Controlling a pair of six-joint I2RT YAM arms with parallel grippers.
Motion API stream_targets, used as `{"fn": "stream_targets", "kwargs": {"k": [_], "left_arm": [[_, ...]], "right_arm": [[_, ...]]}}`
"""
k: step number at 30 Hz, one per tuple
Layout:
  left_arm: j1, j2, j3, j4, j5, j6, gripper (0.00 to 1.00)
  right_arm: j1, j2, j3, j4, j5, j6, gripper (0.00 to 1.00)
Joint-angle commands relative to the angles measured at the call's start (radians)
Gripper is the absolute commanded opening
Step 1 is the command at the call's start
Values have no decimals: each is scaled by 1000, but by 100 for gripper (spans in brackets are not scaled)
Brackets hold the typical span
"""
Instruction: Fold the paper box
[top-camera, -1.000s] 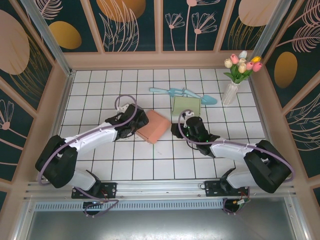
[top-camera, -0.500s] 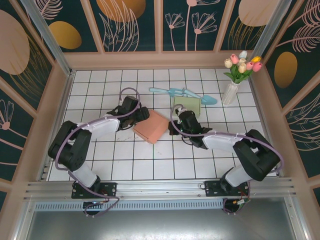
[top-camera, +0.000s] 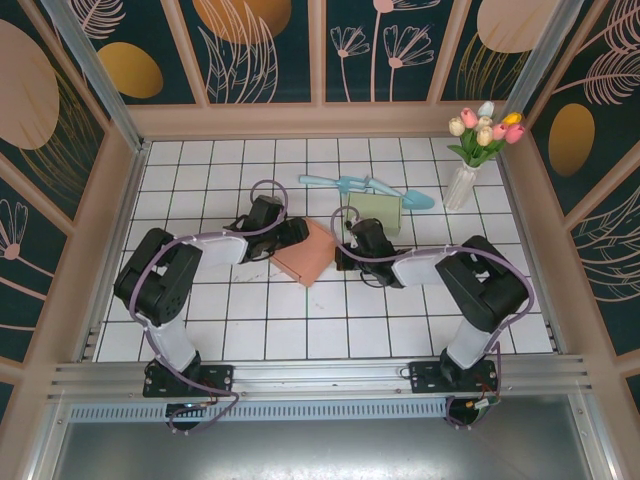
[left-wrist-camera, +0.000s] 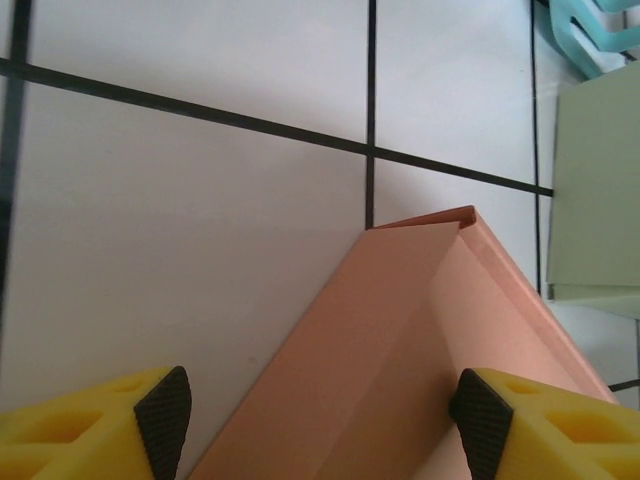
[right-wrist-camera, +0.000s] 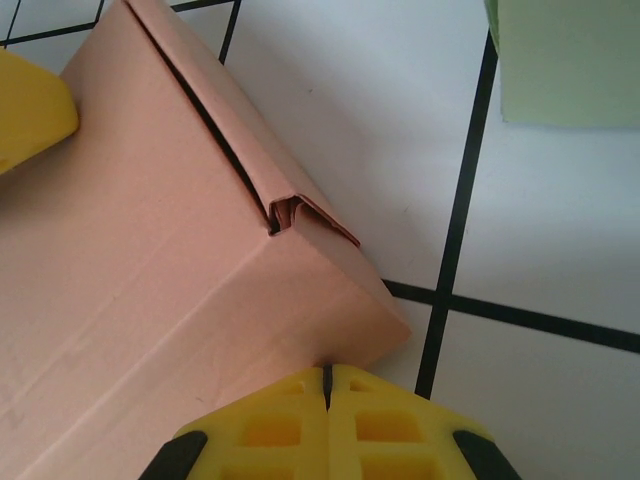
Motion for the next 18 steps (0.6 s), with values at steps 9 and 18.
{"fn": "stream_targets", "kwargs": {"k": [9, 18], "left_arm": [[-115, 63, -80, 182, 187, -110, 71], [-116, 40, -98, 142, 93, -151, 72]], "right_arm": [[-2, 81, 62, 205, -193, -5, 0], [-84, 38, -53, 365, -347, 99, 0]]}}
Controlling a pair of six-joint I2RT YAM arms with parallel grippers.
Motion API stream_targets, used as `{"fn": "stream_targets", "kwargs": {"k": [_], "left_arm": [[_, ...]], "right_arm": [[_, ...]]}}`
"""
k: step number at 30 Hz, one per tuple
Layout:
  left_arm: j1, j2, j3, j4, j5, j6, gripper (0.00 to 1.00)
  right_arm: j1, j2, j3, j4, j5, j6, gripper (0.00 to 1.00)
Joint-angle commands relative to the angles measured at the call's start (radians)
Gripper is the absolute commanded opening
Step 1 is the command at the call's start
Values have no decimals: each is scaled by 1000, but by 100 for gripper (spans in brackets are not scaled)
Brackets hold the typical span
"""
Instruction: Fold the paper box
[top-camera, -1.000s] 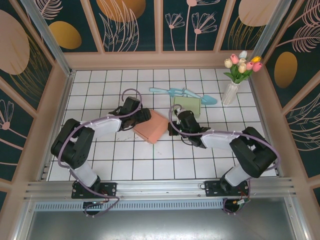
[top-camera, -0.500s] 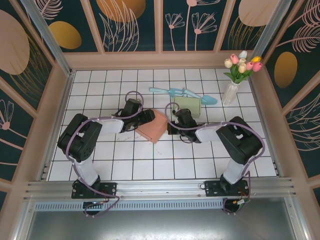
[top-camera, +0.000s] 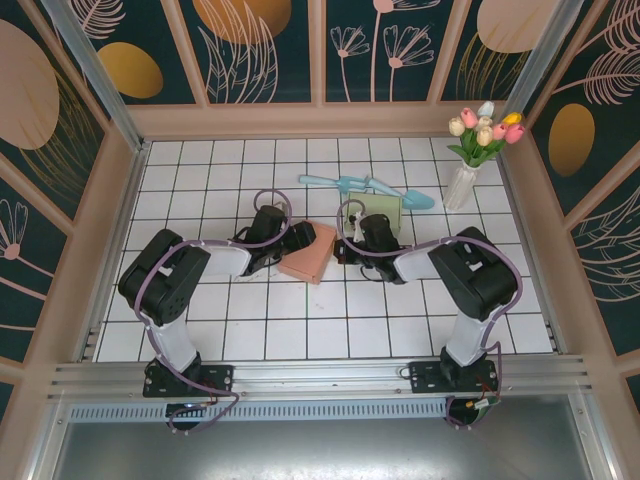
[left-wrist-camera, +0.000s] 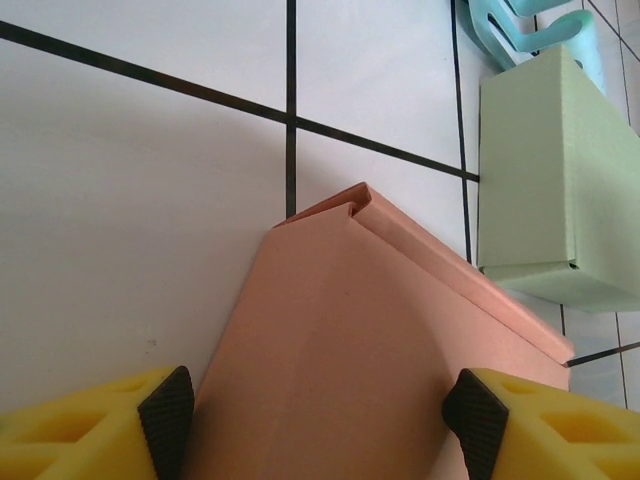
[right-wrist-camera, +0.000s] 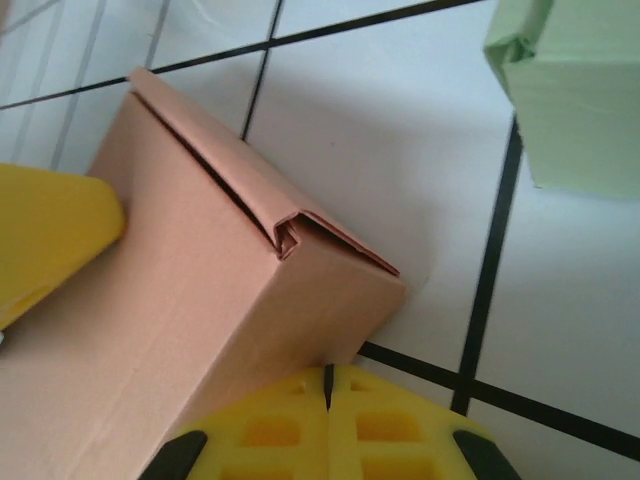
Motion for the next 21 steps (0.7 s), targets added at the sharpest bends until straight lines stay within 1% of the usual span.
{"fn": "stream_targets", "kwargs": {"k": [1, 7, 9, 12, 16, 21], "left_arm": [[-53, 30, -2, -99, 66, -63, 72], [26, 9, -63, -56, 44, -103, 72], [31, -9, -68, -61, 42, -99, 75], [30, -36, -78, -69, 44, -92, 77], [31, -93, -114, -84, 31, -77, 77], [30, -195, -202, -64, 13, -82, 77]], "right_arm": [[-15, -53, -51, 152, -138, 54, 0], [-34, -185, -139, 19, 62, 21, 0], [-35, -232, -161, -22, 114, 7, 0], [-27, -299, -194, -65, 155, -2, 0], [47, -355, -239, -88, 212, 4, 0], [186, -321, -254, -75, 257, 32, 0]]}}
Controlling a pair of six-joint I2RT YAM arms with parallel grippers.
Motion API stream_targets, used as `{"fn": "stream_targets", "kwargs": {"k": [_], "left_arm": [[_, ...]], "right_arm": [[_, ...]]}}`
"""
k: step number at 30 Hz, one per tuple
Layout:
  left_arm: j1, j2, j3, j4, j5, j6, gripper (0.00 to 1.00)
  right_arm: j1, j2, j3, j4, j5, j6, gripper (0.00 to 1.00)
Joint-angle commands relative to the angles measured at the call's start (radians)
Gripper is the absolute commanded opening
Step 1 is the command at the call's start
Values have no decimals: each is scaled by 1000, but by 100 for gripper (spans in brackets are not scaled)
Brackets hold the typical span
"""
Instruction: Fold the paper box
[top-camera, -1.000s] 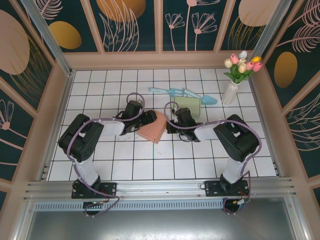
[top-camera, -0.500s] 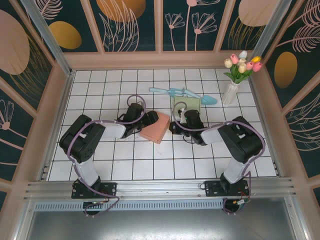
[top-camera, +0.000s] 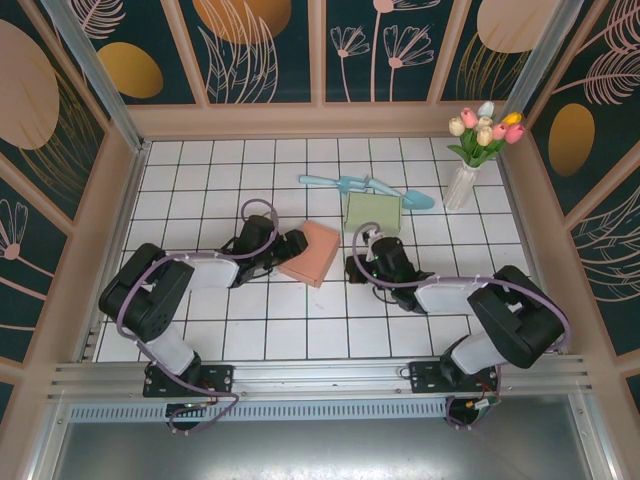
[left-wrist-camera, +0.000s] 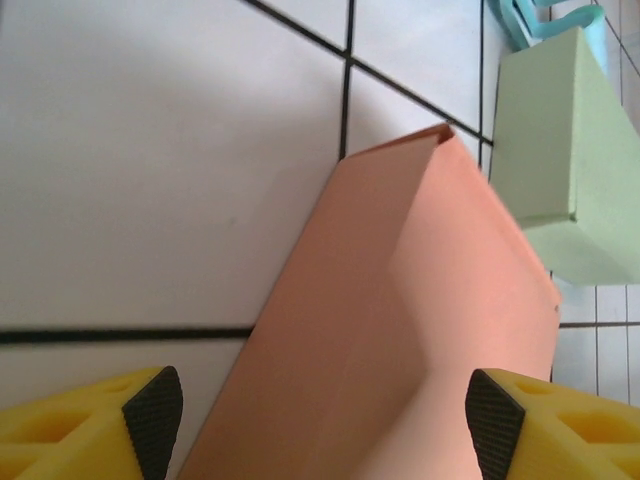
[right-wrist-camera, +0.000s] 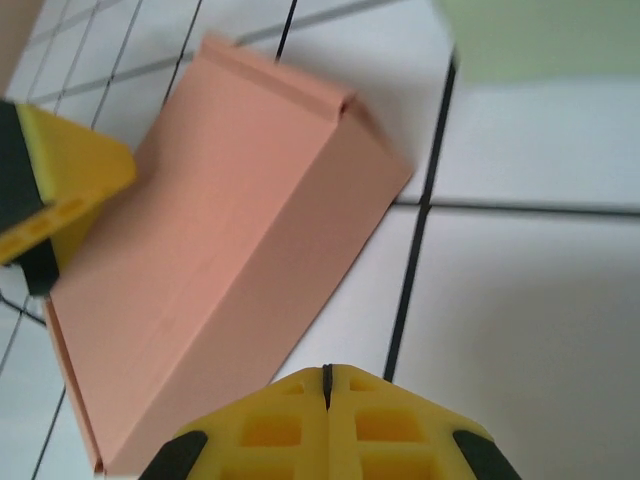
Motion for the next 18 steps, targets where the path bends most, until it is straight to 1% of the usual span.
{"fn": "stream_targets", "kwargs": {"k": [1, 5, 8, 13, 16, 18], "left_arm": [[5, -49, -60, -43, -13, -15, 77], [-4, -39, -95, 10, 11, -38, 77], [-32, -7, -85, 47, 35, -64, 76], [-106, 14, -53, 62, 10, -103, 76], [-116, 11, -65, 90, 6, -127, 76], [-117, 11, -46, 57, -18, -118, 77]], "right_arm": [[84, 34, -8, 0, 54, 21, 0], [132, 112, 9, 80, 11, 53, 0], [159, 171, 52, 129, -27, 68, 0], [205, 261, 167, 177, -81, 89, 0], [215, 301, 209, 231, -84, 120, 0], [216, 319, 195, 317, -105, 170, 0]]}}
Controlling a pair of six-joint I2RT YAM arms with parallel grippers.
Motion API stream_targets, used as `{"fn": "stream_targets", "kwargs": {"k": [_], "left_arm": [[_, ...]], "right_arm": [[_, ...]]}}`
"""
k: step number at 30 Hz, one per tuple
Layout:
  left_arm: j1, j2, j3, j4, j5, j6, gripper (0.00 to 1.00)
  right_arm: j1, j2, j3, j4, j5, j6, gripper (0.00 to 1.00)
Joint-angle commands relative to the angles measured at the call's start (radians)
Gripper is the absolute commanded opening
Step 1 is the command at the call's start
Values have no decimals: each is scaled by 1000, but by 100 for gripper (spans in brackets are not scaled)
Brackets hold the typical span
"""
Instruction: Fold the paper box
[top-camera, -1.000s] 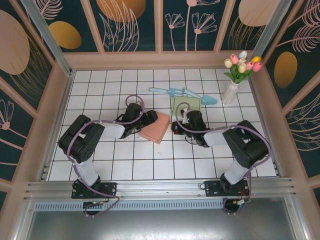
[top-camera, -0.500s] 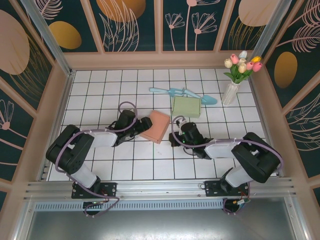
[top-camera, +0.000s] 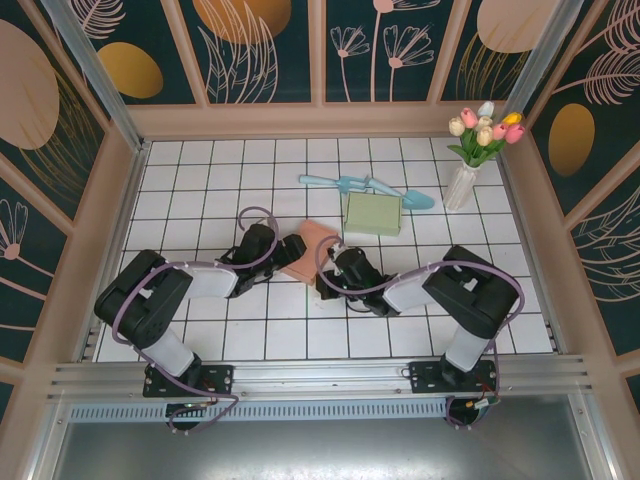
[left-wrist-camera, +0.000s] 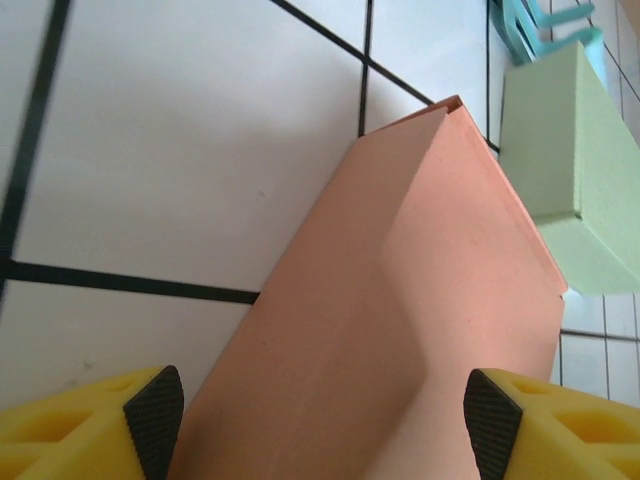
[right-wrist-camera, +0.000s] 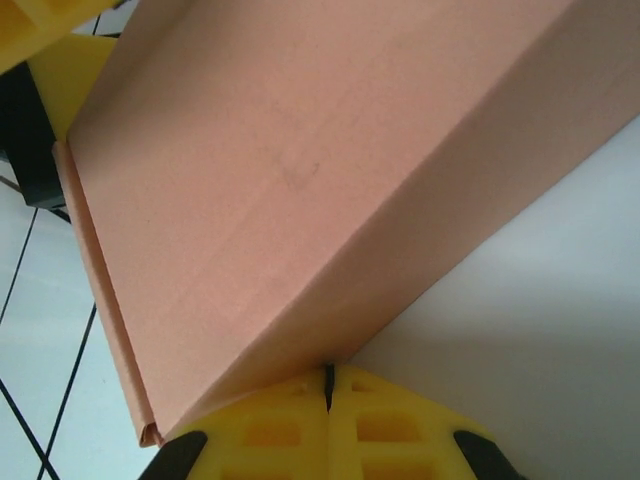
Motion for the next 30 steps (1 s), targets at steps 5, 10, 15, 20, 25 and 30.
{"fn": "stream_targets", "kwargs": {"k": [5, 10, 15, 20, 25, 30], "left_arm": [[30, 47, 93, -161, 57, -4, 78], [122, -4, 121, -277, -70, 43, 80], [121, -67, 133, -308, -108, 72, 80], [121, -7, 244, -283, -44, 150, 80], [121, 140, 361, -243, 51, 175, 80], [116, 257, 437, -191, 146, 150, 79]], "right_arm": [[44, 2, -10, 230, 41, 90, 0], [44, -155, -83, 24, 262, -18, 12], [16, -308, -85, -144, 402, -114, 18], [-133, -348, -94, -140, 301, -140, 13], [-222, -278, -71, -78, 171, -146, 10], [-238, -147, -10, -34, 141, -145, 10]]}}
